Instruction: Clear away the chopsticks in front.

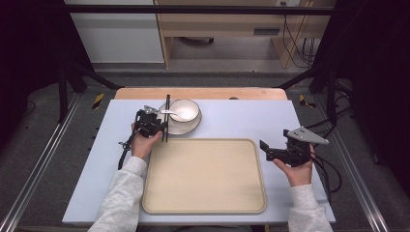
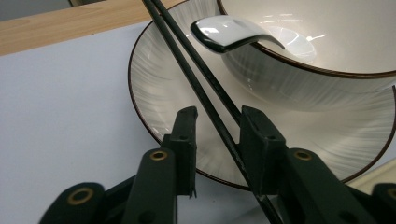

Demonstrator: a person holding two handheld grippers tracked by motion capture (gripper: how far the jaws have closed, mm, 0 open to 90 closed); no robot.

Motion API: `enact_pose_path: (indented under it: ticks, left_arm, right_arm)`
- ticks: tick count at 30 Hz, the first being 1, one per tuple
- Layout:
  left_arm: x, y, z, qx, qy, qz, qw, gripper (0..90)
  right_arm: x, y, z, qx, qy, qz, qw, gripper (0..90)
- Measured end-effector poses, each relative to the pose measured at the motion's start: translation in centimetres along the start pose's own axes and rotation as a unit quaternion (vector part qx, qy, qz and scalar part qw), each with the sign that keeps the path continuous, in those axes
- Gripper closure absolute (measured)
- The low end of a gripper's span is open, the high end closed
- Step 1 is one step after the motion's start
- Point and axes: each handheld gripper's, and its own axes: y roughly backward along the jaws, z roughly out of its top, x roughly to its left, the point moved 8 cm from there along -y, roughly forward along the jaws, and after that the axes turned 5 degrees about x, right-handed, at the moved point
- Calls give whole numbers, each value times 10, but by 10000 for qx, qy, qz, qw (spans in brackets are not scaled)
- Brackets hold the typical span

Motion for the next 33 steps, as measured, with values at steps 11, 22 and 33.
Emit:
enact_pose_path:
  ticks: [11, 22, 33]
  left_arm:
    - [2, 0, -2, 71, -9, 107, 9999, 789]
    - [7, 3, 3, 3, 18, 169, 9999, 731]
    - [13, -11, 17, 198, -103, 282, 9994, 739]
  right_arm:
    - [0, 0, 0, -1, -11, -4, 10000, 29]
    - [0, 0, 0, 5, 7, -1, 10000, 29]
    - [0, -1, -1, 31, -13, 16, 10000, 31]
